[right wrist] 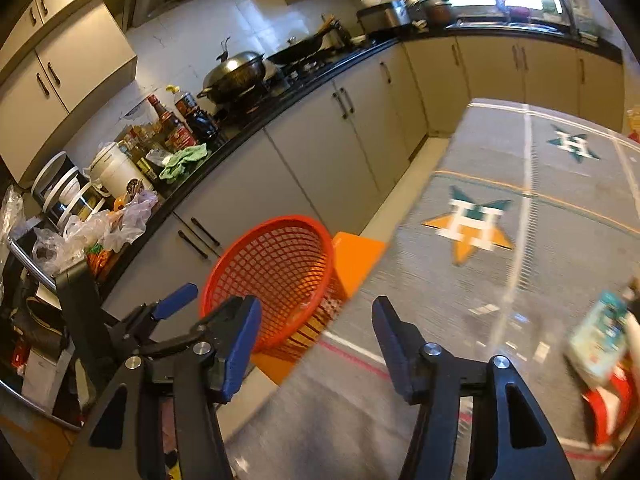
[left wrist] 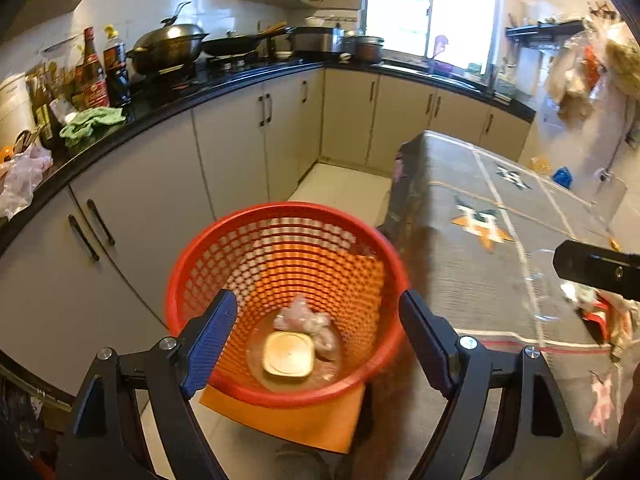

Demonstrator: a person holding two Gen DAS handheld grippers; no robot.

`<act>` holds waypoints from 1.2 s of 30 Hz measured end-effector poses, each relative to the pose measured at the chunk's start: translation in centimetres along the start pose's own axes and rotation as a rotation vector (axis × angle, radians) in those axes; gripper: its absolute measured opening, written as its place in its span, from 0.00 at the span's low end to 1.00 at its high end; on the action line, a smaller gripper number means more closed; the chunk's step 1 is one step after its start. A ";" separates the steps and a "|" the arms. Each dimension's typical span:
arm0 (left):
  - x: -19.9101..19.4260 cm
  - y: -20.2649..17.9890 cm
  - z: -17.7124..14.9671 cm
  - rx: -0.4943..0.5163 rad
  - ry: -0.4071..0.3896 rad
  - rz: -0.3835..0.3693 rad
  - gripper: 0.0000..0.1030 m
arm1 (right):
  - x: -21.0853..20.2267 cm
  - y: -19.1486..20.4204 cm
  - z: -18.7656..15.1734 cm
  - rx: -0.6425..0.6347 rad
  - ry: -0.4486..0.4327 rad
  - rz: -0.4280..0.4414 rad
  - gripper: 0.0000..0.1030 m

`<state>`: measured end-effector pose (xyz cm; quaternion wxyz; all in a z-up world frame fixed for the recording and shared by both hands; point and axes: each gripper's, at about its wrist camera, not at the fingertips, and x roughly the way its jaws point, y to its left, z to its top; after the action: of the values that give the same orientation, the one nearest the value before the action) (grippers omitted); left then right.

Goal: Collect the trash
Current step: 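Grasp the clear plastic cup with the left tool while the right tool grasps the white sock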

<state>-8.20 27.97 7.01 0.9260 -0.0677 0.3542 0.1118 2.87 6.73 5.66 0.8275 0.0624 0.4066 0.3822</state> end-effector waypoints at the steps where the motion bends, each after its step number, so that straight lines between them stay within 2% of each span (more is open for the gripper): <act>1: -0.3 -0.7 -0.1 0.006 -0.001 -0.013 0.80 | -0.7 -0.5 -0.3 0.004 -0.006 -0.007 0.63; 5: -1.1 -4.1 -0.6 0.045 0.004 -0.073 0.80 | -4.8 -3.5 -2.4 0.038 -0.048 -0.042 0.63; 15: -0.5 -13.7 -0.9 0.160 0.052 -0.197 0.80 | -15.4 -12.8 -7.3 0.186 -0.181 -0.202 0.63; 27: 3.6 -19.0 1.0 0.155 0.116 -0.239 0.80 | -23.7 -21.4 -11.8 0.365 -0.291 -0.346 0.65; 29: 4.4 -19.9 0.9 0.174 0.127 -0.232 0.76 | -25.1 -22.6 -12.0 0.393 -0.321 -0.388 0.67; 33: 5.6 -21.6 0.5 0.201 0.160 -0.239 0.51 | -28.3 -25.5 -12.8 0.463 -0.383 -0.476 0.68; 36: 5.9 -22.2 0.3 0.207 0.151 -0.239 0.48 | -29.4 -27.4 -13.3 0.506 -0.395 -0.536 0.69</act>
<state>1.90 7.49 4.32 0.9055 -0.0220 0.4217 -0.0417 -1.83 -35.33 3.88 0.9183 0.2279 0.3229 0.0219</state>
